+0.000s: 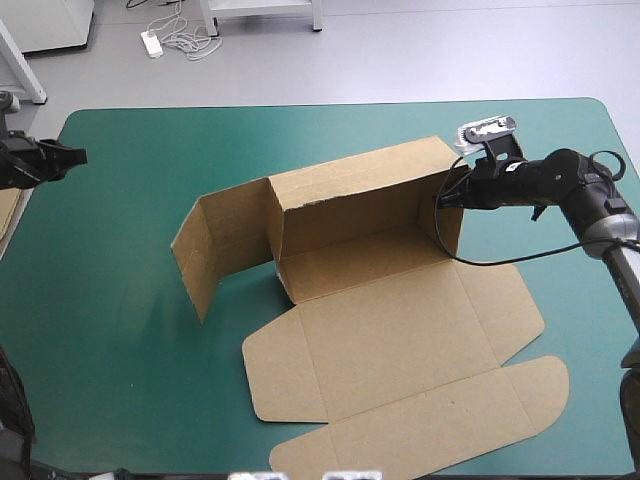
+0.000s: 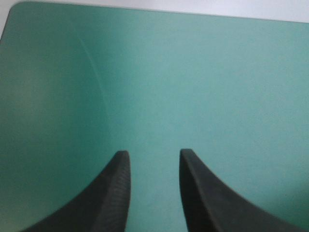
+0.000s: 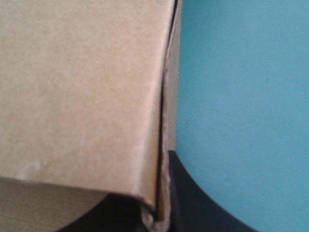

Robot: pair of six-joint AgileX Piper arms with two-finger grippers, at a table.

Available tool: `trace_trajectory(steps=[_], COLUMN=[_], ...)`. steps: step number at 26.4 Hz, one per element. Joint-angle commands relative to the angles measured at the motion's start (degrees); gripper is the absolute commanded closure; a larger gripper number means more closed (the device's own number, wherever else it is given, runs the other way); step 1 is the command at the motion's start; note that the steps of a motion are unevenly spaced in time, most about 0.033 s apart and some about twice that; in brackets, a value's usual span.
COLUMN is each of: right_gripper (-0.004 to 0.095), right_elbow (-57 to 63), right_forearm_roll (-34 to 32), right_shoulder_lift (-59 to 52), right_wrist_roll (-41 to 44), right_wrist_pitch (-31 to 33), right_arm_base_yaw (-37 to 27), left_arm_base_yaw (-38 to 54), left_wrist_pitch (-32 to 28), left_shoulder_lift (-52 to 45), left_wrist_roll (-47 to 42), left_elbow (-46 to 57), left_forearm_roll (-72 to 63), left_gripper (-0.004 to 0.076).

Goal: Fold the box

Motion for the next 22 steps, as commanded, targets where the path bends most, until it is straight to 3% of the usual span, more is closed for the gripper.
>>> trace_trajectory(steps=[1, 10, 14, 22], right_gripper=[0.0925, 0.0925, 0.0925, 0.0925], right_elbow=[-5.87, -22.90, -28.35, -29.22], right_forearm_roll=[-0.62, -17.45, -20.56, -21.21], right_shoulder_lift=[-2.60, -2.47, -0.37, 10.91], right_wrist_roll=[7.09, 20.18, 22.15, 23.73], right_wrist_pitch=[1.28, 21.25, 28.53, 29.17], right_arm_base_yaw=[0.17, 0.17, 0.17, 0.17], left_arm_base_yaw=[0.43, 0.43, 0.30, -0.37], left_wrist_pitch=[-5.24, -5.88, -5.68, -5.84], left_shoulder_lift=[-2.39, -2.49, -2.49, -2.39], left_wrist_roll=[-1.07, -1.48, -1.81, -2.98], left_elbow=[3.31, 6.05, 6.05, 6.05], left_forearm_roll=[-3.83, -1.50, -1.61, 0.84], left_gripper=[0.0515, 0.0515, 0.0515, 0.0517])
